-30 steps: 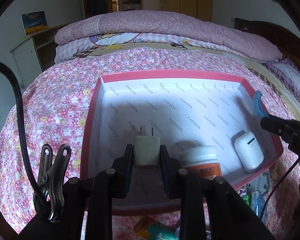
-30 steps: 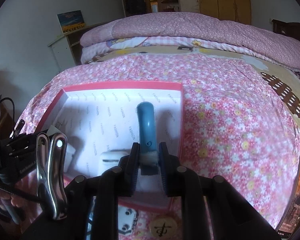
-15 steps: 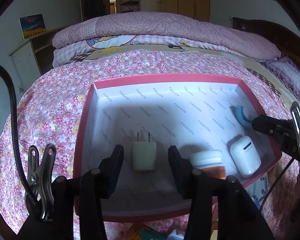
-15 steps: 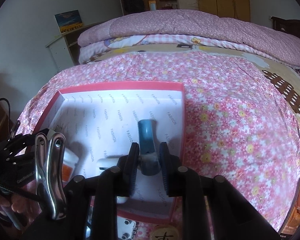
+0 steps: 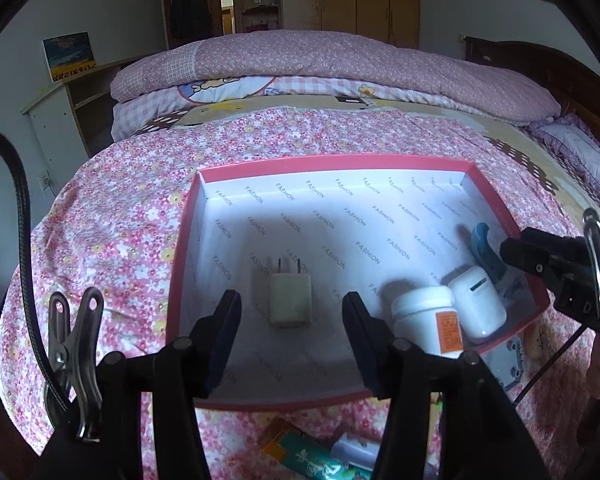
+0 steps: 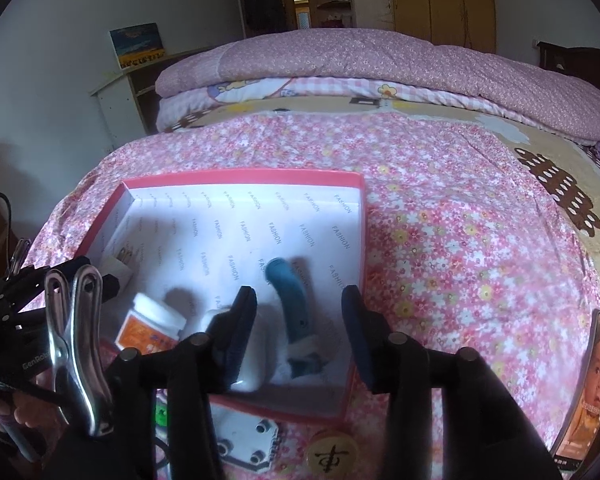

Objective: Organize rigid objects
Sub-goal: 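Withdraw both tools from the tray back over the remaining items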

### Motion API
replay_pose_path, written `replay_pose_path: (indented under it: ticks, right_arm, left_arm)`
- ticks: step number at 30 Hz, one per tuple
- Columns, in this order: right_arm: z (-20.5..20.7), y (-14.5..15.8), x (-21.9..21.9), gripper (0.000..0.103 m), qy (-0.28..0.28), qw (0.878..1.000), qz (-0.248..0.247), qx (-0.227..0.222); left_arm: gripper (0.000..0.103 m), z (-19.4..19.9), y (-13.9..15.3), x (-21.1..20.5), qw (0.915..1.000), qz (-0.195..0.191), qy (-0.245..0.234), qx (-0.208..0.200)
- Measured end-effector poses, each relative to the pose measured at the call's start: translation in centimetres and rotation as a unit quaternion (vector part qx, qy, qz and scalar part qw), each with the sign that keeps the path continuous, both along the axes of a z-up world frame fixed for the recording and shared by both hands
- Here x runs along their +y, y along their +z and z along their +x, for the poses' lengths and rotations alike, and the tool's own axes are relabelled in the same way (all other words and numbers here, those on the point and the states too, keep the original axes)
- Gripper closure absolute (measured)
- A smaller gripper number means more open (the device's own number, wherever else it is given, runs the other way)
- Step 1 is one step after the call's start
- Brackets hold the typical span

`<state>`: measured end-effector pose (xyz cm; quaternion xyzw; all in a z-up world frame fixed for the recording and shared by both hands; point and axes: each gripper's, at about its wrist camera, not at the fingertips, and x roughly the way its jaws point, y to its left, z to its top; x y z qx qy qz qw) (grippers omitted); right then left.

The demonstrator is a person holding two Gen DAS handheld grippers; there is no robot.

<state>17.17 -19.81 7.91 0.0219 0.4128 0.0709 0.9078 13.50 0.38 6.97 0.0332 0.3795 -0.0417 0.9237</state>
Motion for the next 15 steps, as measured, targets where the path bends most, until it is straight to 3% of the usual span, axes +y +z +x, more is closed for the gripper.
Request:
replay_pose_path:
  ticks: [15]
  right_arm:
    - [-3.5, 1.3, 1.1, 0.054, 0.017, 1.0, 0.008, -0.014]
  left_arm:
    - [0.047, -3.6, 0.7, -0.2, 0.9999, -0.009, 0.001, -0.009]
